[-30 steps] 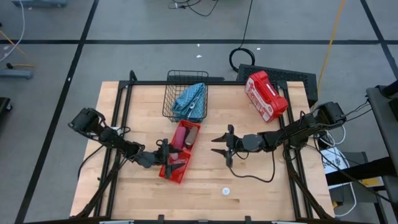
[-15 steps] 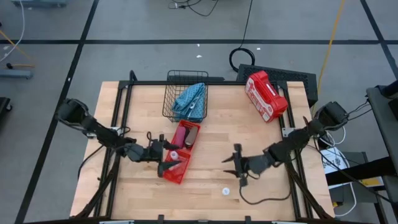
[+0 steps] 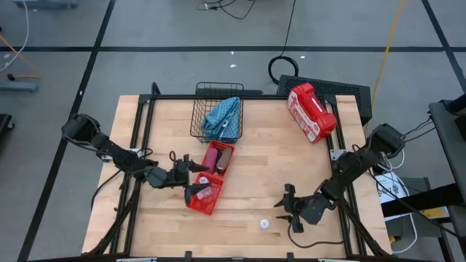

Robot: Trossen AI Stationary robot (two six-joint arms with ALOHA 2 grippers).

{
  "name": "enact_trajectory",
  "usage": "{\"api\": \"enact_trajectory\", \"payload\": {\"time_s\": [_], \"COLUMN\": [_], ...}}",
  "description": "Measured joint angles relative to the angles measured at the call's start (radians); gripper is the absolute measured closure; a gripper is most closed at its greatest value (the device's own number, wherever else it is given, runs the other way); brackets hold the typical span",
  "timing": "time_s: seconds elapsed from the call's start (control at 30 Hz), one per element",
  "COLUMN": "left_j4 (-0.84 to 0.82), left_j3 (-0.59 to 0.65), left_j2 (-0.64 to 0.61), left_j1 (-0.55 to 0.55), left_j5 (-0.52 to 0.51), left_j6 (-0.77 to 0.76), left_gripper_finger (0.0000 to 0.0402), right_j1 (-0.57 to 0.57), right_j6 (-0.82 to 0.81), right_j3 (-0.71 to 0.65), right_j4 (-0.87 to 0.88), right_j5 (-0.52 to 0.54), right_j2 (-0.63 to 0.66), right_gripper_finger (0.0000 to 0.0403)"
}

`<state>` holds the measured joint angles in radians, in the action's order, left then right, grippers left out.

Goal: Pick & place medical supplies in basket/bin
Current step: Put the white pill bottle into the bottom red bin

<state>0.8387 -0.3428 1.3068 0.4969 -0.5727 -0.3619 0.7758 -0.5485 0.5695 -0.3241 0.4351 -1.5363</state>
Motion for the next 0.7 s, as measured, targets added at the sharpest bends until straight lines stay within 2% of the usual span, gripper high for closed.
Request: {"api": "enact_trajectory", "payload": {"time_s": [0.2,0.27,0.37,0.53,0.7], "left_j4": [-0.009,-0.018,-0.03,-0.043,-0.061], "left_j3": [0.0,-0.001,-0.005,-0.005,-0.005], "left_j2": [0.0,0.0,0.0,0.0,0.0], "left_j1": [0.0,0.0,0.0,0.0,-0.004], "left_j5": [-0.021,-0.021,-0.022,-0.022,-0.019], "left_j6": [-0.056,-0.069,-0.083,-0.097,-0.135], "left_gripper_finger": [0.008,0.008,0.008,0.008,0.008], "right_j1": [0.013,0.012,0.013,0.012,0.005], "right_j6": [-0.011,0.005,0.052,0.153,0.23], "right_j3": [-0.007,-0.007,-0.008,-0.004,0.013], "right_j4": [-0.184,-0.281,-0.45,-0.67,-0.697], "right_j5": [0.001,-0.039,-0.046,-0.018,0.006], "right_j2": [-0.135,-0.202,-0.302,-0.424,-0.457], "right_gripper_finger": [0.0147,0.0126,0.0108,0.0113,0.0134]}}
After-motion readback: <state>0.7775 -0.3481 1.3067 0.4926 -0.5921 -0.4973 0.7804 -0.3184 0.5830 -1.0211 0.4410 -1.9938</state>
